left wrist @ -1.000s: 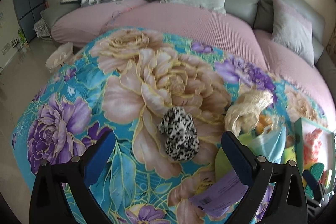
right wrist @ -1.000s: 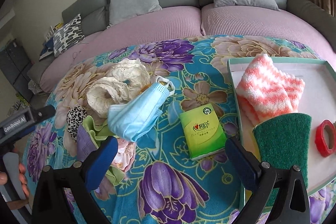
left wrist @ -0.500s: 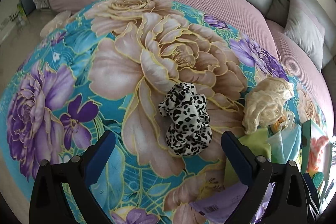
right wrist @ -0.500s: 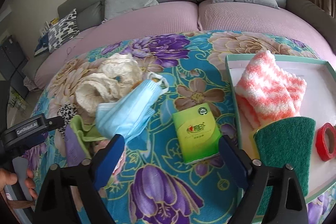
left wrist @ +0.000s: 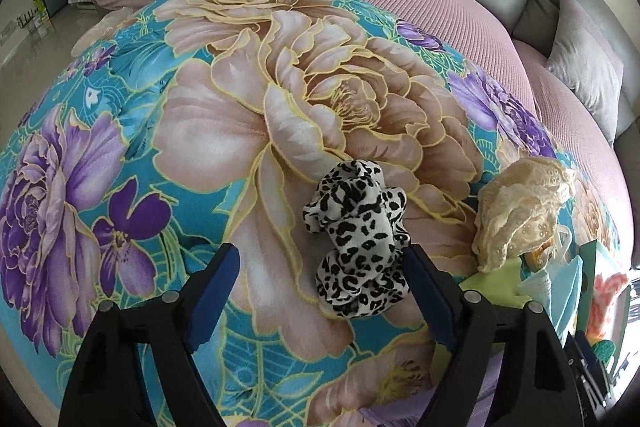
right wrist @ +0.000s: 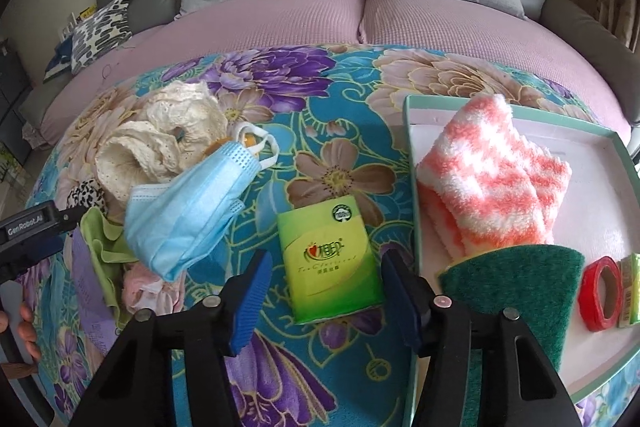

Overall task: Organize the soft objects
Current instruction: 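Close the left tool on the leopard-print scrunchie while the right tool reaches the second tissue pack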

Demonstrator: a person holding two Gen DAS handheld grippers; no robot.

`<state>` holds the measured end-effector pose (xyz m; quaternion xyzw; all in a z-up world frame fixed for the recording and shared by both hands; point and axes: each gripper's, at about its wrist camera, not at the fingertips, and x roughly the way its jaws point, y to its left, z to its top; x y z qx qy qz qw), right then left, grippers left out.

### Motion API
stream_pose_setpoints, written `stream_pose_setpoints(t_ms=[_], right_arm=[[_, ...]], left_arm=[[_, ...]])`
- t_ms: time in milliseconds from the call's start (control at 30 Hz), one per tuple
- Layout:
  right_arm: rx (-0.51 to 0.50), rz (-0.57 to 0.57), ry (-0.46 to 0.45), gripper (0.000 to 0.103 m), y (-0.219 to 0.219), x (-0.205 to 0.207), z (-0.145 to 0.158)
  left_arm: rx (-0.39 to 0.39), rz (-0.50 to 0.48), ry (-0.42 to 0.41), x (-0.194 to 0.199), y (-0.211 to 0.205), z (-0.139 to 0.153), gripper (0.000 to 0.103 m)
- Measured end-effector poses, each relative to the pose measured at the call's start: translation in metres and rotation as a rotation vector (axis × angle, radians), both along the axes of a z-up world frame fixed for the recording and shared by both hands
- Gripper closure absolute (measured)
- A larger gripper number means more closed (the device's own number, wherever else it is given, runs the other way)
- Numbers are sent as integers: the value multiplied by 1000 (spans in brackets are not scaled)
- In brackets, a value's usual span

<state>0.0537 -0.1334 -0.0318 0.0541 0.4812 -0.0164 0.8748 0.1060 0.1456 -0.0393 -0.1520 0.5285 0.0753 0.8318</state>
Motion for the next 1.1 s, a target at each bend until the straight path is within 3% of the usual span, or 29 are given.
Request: stream_pose_setpoints(t_ms=[267,500,1100], right_arm=[[40,21,23,53,4,1,-7],[48,30,23,53,9,1,-7],[42,27,36,53,11,5,-16]], left_arm=[[-16,-21,2,3,-3,-4,31],[-39,-41,-3,8,-6,-7,47],[80,-85,-7,22,-23,-17,46]])
